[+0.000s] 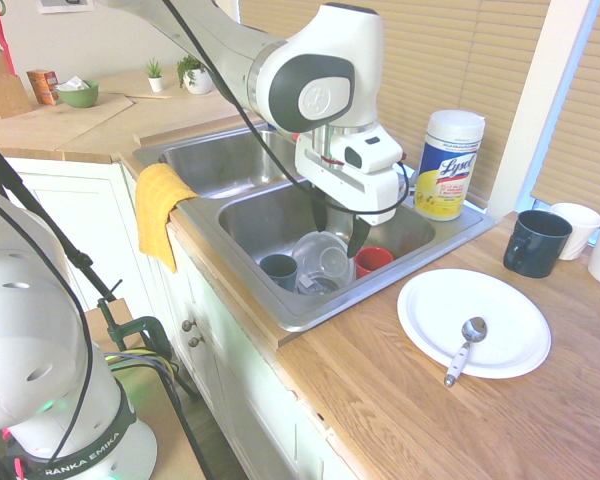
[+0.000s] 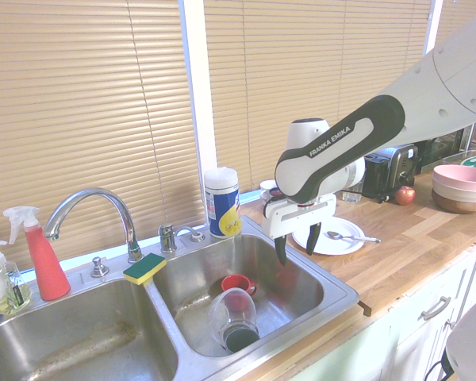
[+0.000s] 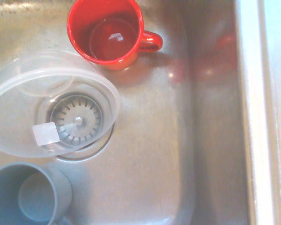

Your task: Put the spoon into the sink

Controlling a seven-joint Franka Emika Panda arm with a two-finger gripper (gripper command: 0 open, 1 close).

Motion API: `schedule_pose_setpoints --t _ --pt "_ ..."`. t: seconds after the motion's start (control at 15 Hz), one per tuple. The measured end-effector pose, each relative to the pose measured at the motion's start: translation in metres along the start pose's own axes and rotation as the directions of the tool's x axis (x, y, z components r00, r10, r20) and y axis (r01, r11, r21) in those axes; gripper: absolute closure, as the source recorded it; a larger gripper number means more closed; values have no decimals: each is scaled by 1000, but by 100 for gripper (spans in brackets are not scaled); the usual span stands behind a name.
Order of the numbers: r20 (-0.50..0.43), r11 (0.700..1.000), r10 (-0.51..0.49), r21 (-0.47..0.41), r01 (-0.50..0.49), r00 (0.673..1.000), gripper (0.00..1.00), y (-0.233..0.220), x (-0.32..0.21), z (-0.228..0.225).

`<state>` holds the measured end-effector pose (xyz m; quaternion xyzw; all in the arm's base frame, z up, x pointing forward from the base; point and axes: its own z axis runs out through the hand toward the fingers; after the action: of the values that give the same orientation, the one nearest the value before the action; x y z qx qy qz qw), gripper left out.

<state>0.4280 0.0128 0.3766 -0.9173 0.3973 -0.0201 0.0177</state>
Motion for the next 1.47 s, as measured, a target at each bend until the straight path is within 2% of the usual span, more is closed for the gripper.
schedule_pose_setpoints --t 0.47,0.6,0.8,1.07,1.27,1.47 --pt "-48 999 35 18 -34 998 0 5 8 -8" --pt "-68 998 38 45 -35 997 0 23 18 -20" --pt "-79 997 20 79 -14 997 0 74 53 -43" --pt "-45 994 -84 69 87 995 0 138 114 -55" --pt "-6 984 -176 23 176 984 0 147 160 -44" --pt "13 975 -221 -16 221 975 0 142 184 -18"
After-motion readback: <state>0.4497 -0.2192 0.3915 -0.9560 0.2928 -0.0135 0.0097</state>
